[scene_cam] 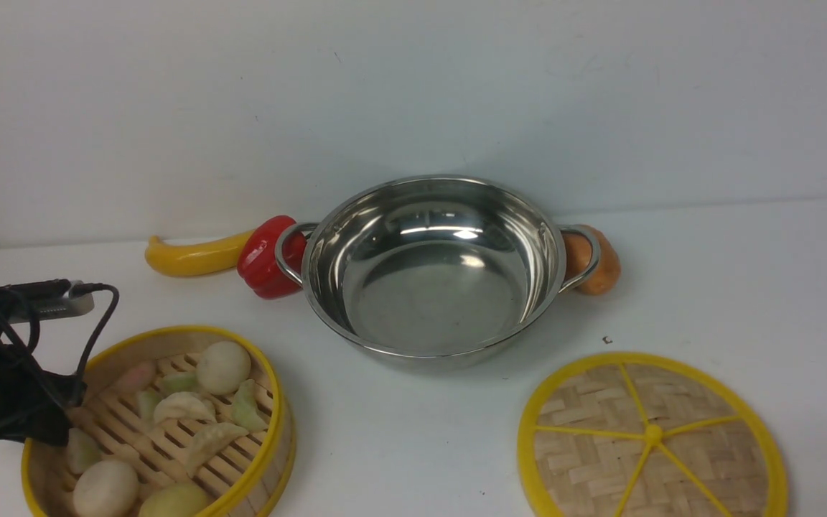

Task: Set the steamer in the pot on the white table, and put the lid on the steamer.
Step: 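Grasp the rim of the steamer basket holding the buns with the left gripper, then place the bamboo steamer basket with dumplings into the steel pot with the left gripper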

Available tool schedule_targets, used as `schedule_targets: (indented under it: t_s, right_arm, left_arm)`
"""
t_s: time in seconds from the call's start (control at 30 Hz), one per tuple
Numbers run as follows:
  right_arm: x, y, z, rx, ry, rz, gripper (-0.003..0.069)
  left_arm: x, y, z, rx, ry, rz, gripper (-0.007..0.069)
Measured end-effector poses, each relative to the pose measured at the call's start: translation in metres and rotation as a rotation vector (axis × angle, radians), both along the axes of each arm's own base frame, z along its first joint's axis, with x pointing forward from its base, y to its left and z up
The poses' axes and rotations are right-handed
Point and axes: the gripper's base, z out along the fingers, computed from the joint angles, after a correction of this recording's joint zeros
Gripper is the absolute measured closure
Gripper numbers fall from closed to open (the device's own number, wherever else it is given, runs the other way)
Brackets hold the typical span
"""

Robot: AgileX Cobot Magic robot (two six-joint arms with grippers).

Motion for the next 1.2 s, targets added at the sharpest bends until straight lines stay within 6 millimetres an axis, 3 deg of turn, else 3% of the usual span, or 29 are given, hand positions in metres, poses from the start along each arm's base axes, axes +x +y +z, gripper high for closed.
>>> schedule_targets:
  t_s: [0.43,0.53,0.7,0.8,0.9,1.03,1.2]
  right_arm:
    - [0.000,0.000,0.000,0.000,0.000,0.000,0.0414]
    - [0.000,0.000,0.000,0.000,0.000,0.000,0.0414]
    - [0.000,0.000,0.000,0.000,0.000,0.000,0.0414]
    - [0.000,0.000,0.000,0.000,0.000,0.000,0.0414]
    - [0.000,0.000,0.000,0.000,0.000,0.000,0.0414]
    - [0.000,0.000,0.000,0.000,0.000,0.000,0.0414]
    - [0.000,0.000,0.000,0.000,0.000,0.000,0.0414]
  left_arm:
    - [-0.001,0.000,0.005,-0.007,0.040,-0.013,0.0594]
    - [0.003,0.002,0.021,-0.020,0.052,-0.011,0.0594]
    - [0.022,0.006,0.074,-0.026,0.003,0.008,0.0594]
    - [0.028,0.003,0.091,-0.024,-0.009,-0.010,0.0594]
    - [0.037,-0.009,0.107,-0.006,-0.029,-0.056,0.0594]
    - [0.056,-0.041,0.128,0.043,-0.053,-0.120,0.0594]
    - [0.093,-0.080,0.132,0.064,-0.093,-0.176,0.0594]
